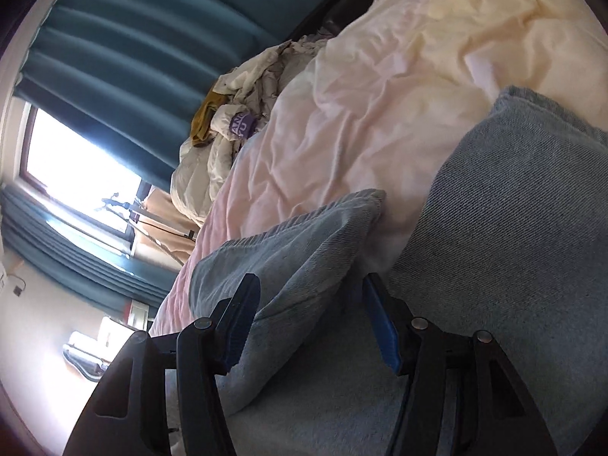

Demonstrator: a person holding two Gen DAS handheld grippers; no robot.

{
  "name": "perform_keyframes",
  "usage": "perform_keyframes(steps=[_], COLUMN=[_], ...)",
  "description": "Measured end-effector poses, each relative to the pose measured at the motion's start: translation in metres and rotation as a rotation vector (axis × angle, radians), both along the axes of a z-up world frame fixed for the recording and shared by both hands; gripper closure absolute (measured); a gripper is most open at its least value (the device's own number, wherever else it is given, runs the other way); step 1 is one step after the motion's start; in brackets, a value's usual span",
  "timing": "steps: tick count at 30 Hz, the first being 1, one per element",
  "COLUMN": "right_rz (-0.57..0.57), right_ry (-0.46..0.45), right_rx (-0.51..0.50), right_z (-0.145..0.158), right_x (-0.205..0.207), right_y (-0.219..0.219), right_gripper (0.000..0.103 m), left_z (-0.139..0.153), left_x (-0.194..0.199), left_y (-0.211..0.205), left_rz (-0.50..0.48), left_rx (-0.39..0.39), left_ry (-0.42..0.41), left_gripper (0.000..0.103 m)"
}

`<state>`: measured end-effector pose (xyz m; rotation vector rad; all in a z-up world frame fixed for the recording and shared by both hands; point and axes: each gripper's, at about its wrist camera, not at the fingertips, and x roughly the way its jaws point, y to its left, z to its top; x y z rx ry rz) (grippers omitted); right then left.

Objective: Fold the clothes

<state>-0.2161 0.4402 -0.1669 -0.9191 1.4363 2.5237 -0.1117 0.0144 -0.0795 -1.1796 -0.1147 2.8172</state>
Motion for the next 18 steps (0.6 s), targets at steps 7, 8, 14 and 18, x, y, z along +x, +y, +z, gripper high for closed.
perform_keyframes(steps=[7,8,14,18], right_rz=[-0.024,-0.030,-0.109,-0.175], right_ry=[0.043,0.060,0.205,0.297], right_rx=[0.092,0.108,0.191,0.263], right_z=[0.029,0.039,0.106,0.154], right_x=[0.000,0.003,0.042,0.070], right_y=[-0.015,-0.019,-0.035,-0.043], right_gripper=[0.096,0.097,0.098,0.098], left_z=[-0.011,-0.011,0.003,0.016], left_x=[-0.011,-0.011,-0.002,0.007], left_y=[0.005,0.005,-0.010,-0.023], left_rz=[-0.023,-0.022,0.028,0.071], left_rx=[-0.035,-0.038,0.005,0.051], left_ry=[-0.009,-0.006,0.039,0.064], left_gripper=[0.055,0.055,0.055,0.055])
